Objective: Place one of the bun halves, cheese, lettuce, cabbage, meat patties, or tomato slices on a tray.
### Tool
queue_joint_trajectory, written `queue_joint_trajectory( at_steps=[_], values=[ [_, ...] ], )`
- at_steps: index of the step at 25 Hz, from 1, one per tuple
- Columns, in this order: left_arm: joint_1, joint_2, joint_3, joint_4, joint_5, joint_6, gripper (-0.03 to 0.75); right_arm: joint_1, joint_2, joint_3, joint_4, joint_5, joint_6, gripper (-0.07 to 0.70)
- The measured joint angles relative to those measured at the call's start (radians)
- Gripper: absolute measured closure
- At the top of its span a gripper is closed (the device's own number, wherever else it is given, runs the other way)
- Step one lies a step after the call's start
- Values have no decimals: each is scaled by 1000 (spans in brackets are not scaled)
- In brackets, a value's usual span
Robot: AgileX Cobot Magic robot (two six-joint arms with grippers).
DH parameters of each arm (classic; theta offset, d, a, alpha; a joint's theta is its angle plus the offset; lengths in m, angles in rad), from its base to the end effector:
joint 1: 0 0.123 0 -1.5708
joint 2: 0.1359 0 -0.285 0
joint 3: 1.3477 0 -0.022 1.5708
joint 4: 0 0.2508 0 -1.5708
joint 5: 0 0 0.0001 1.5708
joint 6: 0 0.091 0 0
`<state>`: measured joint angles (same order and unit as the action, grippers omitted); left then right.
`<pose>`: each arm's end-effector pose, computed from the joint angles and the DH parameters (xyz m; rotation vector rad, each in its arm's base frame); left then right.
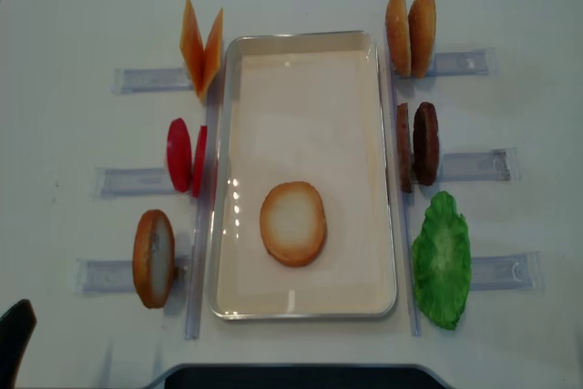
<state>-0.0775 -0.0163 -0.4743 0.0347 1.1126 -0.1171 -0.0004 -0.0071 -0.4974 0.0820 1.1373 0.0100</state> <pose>-0.0064 0.0033 0.2660 -0.0442 2.1055 -0.0748 -0.0092 0.0068 0.2707 0.0031 2.1152 0.1050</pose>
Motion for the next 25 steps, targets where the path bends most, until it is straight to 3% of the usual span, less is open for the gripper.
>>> queue_joint_trajectory(
  at_steps=[9,25],
  values=[
    [80,0,0,0,0,0,157,0,0,0,0,0,0,118],
    [81,0,0,0,0,0,157,0,0,0,0,0,0,118]
  ],
)
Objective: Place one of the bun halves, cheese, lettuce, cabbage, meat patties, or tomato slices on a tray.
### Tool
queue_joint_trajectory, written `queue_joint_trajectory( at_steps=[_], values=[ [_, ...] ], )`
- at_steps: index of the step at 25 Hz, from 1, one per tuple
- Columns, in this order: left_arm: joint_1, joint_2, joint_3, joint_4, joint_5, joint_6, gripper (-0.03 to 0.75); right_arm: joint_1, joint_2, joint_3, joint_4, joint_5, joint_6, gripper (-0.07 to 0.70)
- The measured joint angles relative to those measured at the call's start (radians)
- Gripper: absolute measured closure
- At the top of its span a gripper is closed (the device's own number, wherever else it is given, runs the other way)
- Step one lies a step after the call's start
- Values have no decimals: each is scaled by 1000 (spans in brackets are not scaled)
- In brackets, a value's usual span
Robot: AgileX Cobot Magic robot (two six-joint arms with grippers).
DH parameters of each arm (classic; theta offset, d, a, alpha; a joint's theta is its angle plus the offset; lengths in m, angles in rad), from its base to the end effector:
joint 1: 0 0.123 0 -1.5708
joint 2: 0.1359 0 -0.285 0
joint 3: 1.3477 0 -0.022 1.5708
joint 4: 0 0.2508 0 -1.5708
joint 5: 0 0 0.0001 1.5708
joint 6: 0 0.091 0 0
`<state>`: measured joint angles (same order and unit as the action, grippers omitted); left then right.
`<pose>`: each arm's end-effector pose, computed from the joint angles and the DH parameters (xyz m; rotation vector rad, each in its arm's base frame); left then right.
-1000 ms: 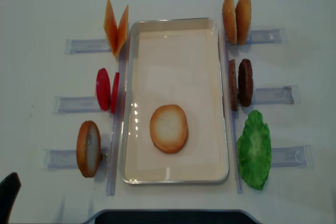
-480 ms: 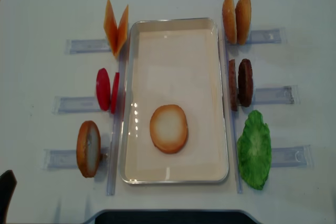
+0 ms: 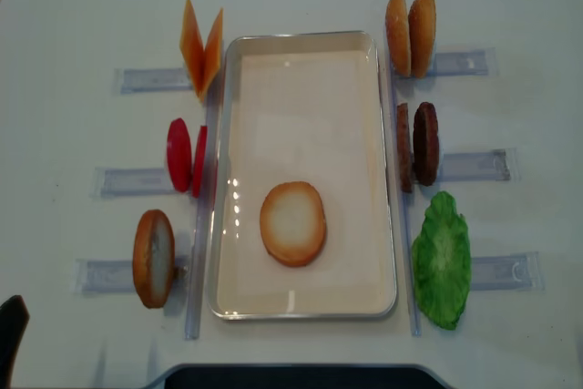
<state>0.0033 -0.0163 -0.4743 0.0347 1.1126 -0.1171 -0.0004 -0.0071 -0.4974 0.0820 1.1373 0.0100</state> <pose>-0.0067 0.0028 0.2660 -0.1292 2.1012 -0.0263 -0.0092 0.0068 0.2707 0.0031 2.1152 0.1050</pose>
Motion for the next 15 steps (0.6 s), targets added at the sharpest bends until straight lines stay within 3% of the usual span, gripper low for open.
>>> queue_joint_trajectory(
  at_steps=[15],
  values=[
    [0,0,0,0,0,-1,167,0,0,0,0,0,0,118]
  ],
)
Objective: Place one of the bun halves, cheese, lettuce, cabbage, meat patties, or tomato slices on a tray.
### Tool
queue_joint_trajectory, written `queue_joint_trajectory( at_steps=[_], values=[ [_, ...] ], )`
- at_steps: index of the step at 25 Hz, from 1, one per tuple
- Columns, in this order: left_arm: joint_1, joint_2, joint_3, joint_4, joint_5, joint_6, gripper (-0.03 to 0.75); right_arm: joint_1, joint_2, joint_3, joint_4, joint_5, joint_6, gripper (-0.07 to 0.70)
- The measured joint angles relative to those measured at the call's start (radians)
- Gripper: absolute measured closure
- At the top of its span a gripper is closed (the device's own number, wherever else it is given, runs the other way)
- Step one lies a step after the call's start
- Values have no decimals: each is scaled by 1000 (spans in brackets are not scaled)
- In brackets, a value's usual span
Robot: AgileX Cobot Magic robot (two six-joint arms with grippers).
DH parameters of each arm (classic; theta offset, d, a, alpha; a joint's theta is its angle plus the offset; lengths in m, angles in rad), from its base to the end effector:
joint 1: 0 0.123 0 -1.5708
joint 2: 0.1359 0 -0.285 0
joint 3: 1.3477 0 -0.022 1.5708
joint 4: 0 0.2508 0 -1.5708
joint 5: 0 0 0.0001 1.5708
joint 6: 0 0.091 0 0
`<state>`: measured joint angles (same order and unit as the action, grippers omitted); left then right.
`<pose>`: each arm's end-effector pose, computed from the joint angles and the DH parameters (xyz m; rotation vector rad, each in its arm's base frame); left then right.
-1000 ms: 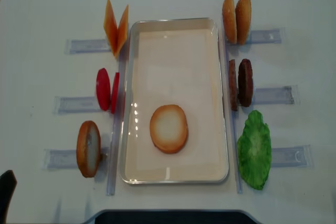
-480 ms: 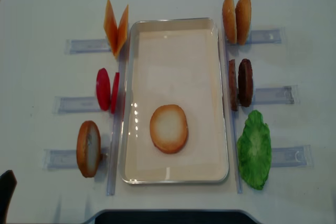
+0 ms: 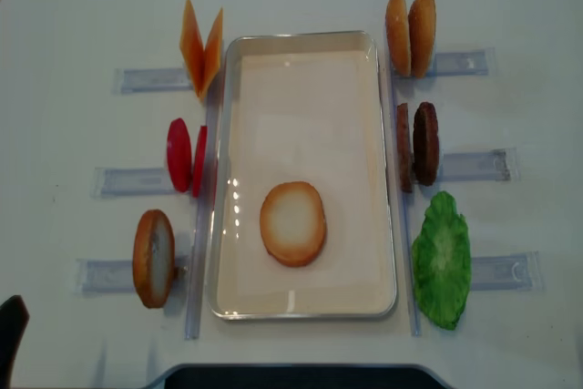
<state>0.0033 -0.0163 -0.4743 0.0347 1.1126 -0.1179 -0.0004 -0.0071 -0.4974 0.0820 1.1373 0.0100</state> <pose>-0.0067 0.0028 0.2660 -0.1300 2.1012 -0.0268 -0.0092 0.0068 0.2707 0.0031 2.1152 0.1050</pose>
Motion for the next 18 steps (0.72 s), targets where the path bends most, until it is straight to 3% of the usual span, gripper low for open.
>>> queue_joint_trajectory(
  at_steps=[18],
  values=[
    [0,0,0,0,0,0,198,0,0,0,0,0,0,118]
  ],
)
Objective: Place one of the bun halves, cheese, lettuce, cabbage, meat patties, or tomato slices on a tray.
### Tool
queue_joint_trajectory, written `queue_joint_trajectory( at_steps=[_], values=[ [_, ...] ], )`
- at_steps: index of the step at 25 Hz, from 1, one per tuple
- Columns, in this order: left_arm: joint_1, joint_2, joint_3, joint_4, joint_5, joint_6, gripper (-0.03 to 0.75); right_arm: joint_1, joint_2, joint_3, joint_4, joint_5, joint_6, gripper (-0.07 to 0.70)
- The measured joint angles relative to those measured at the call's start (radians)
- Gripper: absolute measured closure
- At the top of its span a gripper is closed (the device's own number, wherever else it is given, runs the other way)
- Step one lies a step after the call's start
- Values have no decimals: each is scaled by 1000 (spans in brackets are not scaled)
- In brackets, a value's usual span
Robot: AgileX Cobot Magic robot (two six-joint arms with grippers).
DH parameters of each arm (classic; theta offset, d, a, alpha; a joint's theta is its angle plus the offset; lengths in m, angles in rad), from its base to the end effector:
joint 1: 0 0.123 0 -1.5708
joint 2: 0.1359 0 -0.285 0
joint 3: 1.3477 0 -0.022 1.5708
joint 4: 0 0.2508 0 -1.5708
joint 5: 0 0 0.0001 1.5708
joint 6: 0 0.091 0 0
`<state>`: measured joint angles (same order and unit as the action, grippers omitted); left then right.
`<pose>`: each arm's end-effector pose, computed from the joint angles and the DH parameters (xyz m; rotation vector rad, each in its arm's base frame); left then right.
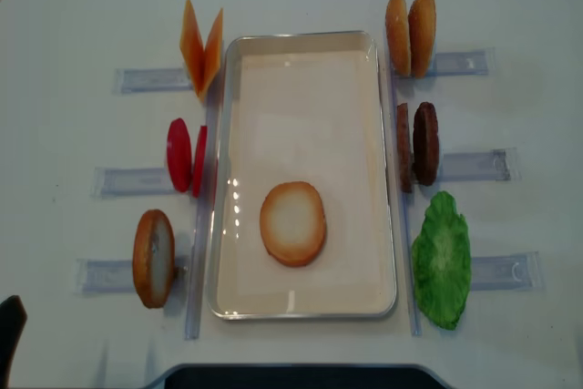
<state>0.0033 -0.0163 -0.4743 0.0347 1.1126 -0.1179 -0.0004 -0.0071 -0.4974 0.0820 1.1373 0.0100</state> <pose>-0.0067 0.0028 0.2660 -0.1300 2.1012 -0.0268 -0.0092 0.0068 0.2707 0.0031 2.1152 0.1050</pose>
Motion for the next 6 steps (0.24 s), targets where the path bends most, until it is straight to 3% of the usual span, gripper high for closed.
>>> queue_joint_trajectory(
  at_steps=[6],
  values=[
    [0,0,0,0,0,0,198,0,0,0,0,0,0,118]
  ],
)
